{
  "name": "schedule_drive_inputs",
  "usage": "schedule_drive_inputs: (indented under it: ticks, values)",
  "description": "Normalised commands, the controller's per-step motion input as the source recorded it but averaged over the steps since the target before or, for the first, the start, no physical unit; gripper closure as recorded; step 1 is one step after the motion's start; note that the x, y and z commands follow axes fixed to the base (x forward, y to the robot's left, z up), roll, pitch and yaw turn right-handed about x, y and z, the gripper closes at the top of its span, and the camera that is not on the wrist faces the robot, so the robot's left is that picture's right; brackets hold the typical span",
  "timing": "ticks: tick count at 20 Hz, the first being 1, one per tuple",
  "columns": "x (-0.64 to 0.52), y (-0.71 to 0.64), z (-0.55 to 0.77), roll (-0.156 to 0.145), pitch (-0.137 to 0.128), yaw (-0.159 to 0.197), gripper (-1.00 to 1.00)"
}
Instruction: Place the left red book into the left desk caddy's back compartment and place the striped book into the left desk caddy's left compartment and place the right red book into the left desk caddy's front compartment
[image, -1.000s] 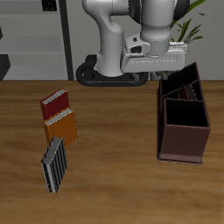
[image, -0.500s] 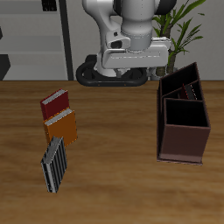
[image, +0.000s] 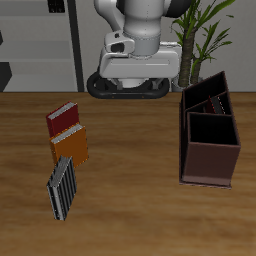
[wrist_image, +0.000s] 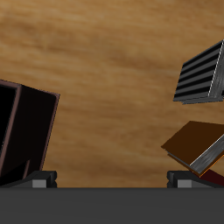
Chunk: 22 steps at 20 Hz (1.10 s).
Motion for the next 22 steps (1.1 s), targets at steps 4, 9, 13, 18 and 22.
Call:
schedule_drive_inputs:
  ticks: [4, 9, 13, 18, 22]
  values:
    - [0.45, -0.28, 0.04, -0.021, 0.011, -0.020, -1.00]
    - [0.40, -0.28, 0.03, -0.013, 0.007, -0.023, -1.00]
    - [0.28, -0.14, 0.02, 0.043, 0.010, 0.022, -1.00]
    - [0.30, -0.16, 0.06, 0.064, 0.012, 0.041, -1.00]
    - [0.24, -0.32, 0.00, 0.015, 0.004, 0.016, -1.00]
